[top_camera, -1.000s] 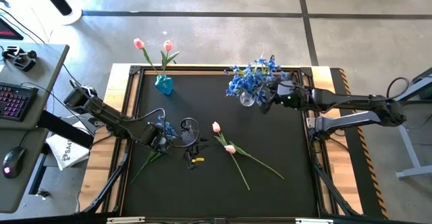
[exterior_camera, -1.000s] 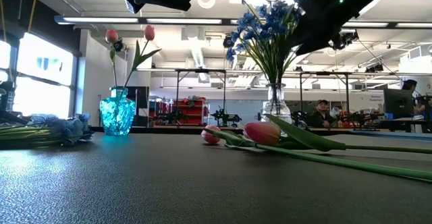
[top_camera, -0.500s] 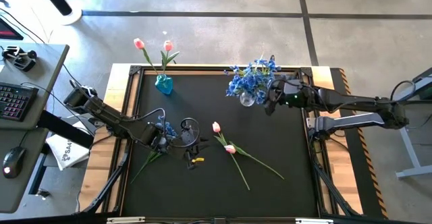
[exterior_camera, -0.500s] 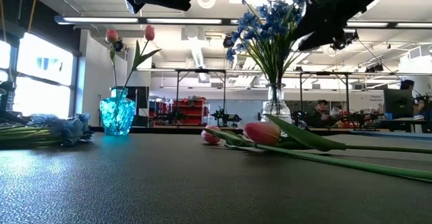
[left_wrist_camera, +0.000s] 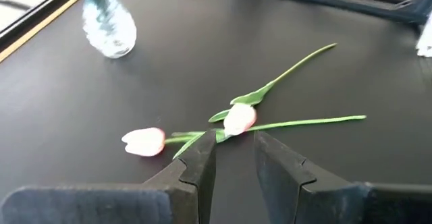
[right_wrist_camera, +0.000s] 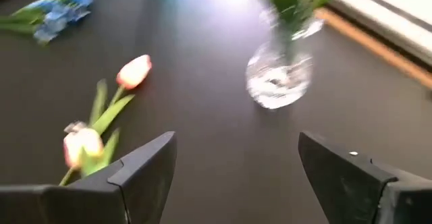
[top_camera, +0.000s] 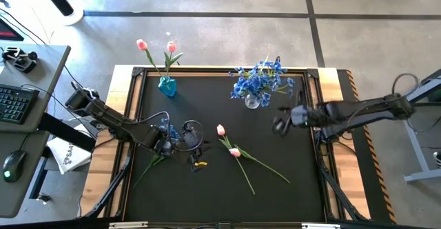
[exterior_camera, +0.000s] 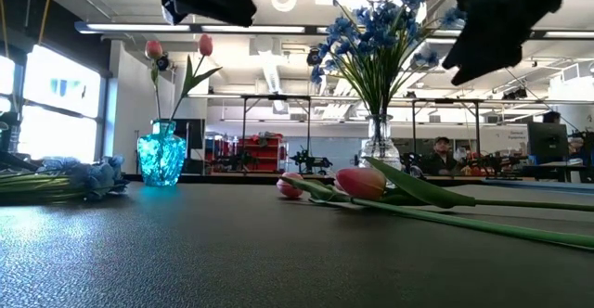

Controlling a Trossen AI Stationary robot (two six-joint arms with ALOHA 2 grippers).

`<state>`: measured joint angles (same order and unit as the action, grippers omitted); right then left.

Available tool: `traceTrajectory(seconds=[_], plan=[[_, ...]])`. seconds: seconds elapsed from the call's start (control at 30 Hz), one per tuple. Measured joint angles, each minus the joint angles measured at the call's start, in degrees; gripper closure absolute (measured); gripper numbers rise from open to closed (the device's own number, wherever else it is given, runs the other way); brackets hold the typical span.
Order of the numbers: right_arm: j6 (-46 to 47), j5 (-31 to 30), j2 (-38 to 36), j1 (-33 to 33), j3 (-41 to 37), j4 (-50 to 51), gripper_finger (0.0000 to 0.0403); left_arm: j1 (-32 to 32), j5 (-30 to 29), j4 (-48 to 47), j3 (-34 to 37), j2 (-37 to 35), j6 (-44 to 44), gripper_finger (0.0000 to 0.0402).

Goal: Sort flowers into vase by color
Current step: Put the left pink flower into the blue vase

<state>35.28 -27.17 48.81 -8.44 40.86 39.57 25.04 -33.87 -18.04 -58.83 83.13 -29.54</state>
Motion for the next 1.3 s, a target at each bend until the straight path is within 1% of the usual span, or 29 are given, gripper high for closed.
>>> traceTrajectory(seconds=[0.1, 0.17, 0.23, 0.37, 0.43, 0.47, 0.57, 0.67, 0.73, 0.8, 0.9, 1.0, 1.13, 1.2, 1.3], plan=[[3.5, -0.1, 0.9, -7.5, -4.0, -5.1, 0.0096, 0.0, -1.2, -3.4, 0.0, 0.0, -3.3, 0.0312], [4.7, -0.3, 2.3, -12.1, -7.2, -11.3, 0.0096, 0.0, -1.9, -5.8, 0.0, 0.0, -5.6, 0.0312], [4.1, -0.3, 5.0, -16.3, -10.6, -18.9, 0.0096, 0.0, -2.0, -7.7, 0.0, 0.0, -7.3, 0.0312], [2.1, -1.9, 14.8, -21.8, -15.8, -35.4, 0.0096, -0.6, -3.3, -9.1, 0.0, 0.5, -9.0, 0.0312], [1.9, -3.0, 20.7, -23.3, -15.9, -41.1, 0.0096, -0.9, -4.3, -9.0, 0.1, 1.2, -10.1, 0.0312], [1.9, -3.6, 23.4, -24.0, -15.4, -42.1, 0.0096, -1.4, -5.0, -8.1, 0.1, 1.8, -11.2, 0.0312], [1.9, -5.6, 30.6, -25.8, -11.7, -43.0, 0.0096, -2.5, -7.3, -6.3, 0.1, 4.5, -16.8, 0.0312], [1.9, -8.7, 35.5, -27.5, -7.5, -41.2, 0.0096, -4.4, -7.7, -1.6, 0.0, 8.5, -21.1, 0.0312], [2.2, -11.2, 37.6, -28.8, -5.0, -39.4, 0.0096, -6.0, -5.6, 2.0, 0.0, 12.0, -21.3, 0.0309], [2.9, -14.4, 39.1, -29.9, -2.7, -37.4, 0.0096, -7.7, -1.5, 4.4, 0.0, 15.3, -20.8, 0.0301], [4.9, -18.5, 39.9, -31.9, -0.9, -32.9, 0.0096, -10.4, 4.0, 9.2, 0.0, 19.8, -21.6, 0.0281], [7.4, -21.1, 39.6, -33.7, 0.1, -29.6, 0.0096, -12.9, 7.5, 12.0, 0.1, 22.7, -23.0, 0.0252], [10.8, -24.6, 39.1, -35.8, -0.5, -27.8, 0.0096, -15.9, 13.0, 12.7, 0.0, 23.5, -23.9, 0.0213], [11.6, -26.7, 39.0, -36.4, -0.7, -27.4, 0.0096, -17.0, 14.3, 12.5, -0.1, 23.5, -25.3, 0.0199], [12.6, -28.9, 39.0, -37.0, -0.7, -26.5, 0.0096, -17.8, 14.3, 12.2, 0.0, 23.5, -26.0, 0.0191]])
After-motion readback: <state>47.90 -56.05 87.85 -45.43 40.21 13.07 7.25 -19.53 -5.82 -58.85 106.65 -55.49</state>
